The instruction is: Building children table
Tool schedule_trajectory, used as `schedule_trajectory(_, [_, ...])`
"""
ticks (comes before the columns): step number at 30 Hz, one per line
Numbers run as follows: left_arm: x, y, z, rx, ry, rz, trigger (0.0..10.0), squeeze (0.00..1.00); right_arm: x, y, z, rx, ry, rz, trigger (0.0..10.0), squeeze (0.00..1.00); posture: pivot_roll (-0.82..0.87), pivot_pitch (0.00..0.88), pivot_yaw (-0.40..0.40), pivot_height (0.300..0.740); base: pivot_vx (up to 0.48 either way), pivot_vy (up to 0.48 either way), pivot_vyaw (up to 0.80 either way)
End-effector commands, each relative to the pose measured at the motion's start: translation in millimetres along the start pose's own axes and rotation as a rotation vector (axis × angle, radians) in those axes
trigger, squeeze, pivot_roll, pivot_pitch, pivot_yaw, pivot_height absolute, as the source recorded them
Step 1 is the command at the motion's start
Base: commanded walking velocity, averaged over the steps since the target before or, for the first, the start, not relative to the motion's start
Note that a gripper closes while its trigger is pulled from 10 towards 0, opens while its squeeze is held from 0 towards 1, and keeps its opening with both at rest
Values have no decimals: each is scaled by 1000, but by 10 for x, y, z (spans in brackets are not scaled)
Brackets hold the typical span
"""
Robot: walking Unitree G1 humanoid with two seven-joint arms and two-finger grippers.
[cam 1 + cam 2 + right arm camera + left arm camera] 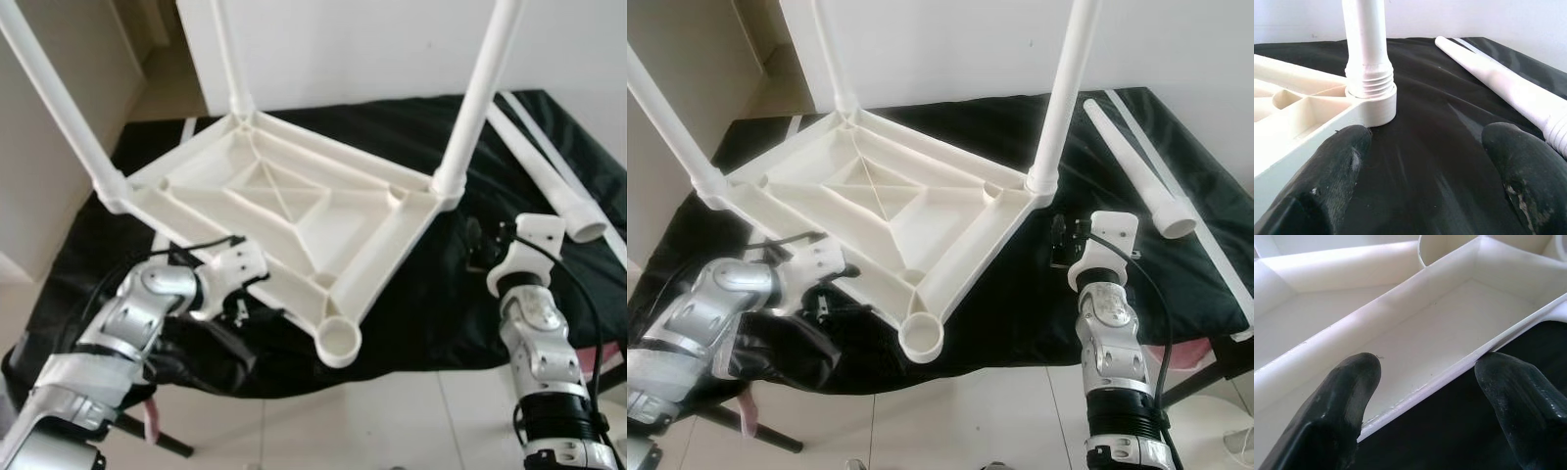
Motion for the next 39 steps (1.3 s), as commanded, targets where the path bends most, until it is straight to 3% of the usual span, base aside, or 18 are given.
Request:
schedule_trajectory(1, [110,-76,-74,11,-40,115,10000,0,-25,15,-13,10,2,-11,10000,0,-67,90,64,740,0,0,0])
schedule_trajectory(5, [165,5,-170,45,-52,169,10000,0,-37,28,-24,14,4,-13,10000,0,-69,95,68,740,0,0,0])
schedule_trajectory(9, [219,-15,-218,29,-64,158,10000,0,-46,41,-21,18,4,-15,10000,0,-73,99,71,740,0,0,0])
schedule_trajectory(13, [299,-17,-245,18,-116,108,10000,0,-39,47,-8,21,0,-18,10000,0,-75,107,75,740,0,0,0])
schedule_trajectory(17, [390,59,-218,26,-240,-26,10000,0,-7,43,9,22,-7,-14,10000,0,-82,112,81,740,0,0,0])
schedule_trajectory(22, [406,82,-218,22,-266,-43,10000,0,0,49,9,25,-10,-14,10000,0,-83,111,83,740,0,0,0])
schedule_trajectory(27, [298,116,-315,-13,-223,-59,10000,0,10,56,14,27,-17,-13,10000,0,-84,115,87,740,0,0,0])
schedule_trajectory(32, [175,65,-366,-67,-161,-25,10000,0,4,58,12,28,-17,-16,10000,0,-80,120,89,740,0,0,0])
schedule_trajectory(39, [-51,20,-347,-108,-31,107,10000,0,-25,68,2,31,-17,-23,10000,0,-77,124,92,740,0,0,0])
Point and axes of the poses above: a point about 5 cm out from each wrist's last joint towards the gripper, its own z axis pointing back from the gripper into the wrist, its own y axis along the axis of the wrist's last joint, x = y × z, the point moved 3 cm from there along -z, pointing out of the wrist towards the gripper, and after that the axes turned 2 degrees about -z, right-handed, at the moved point
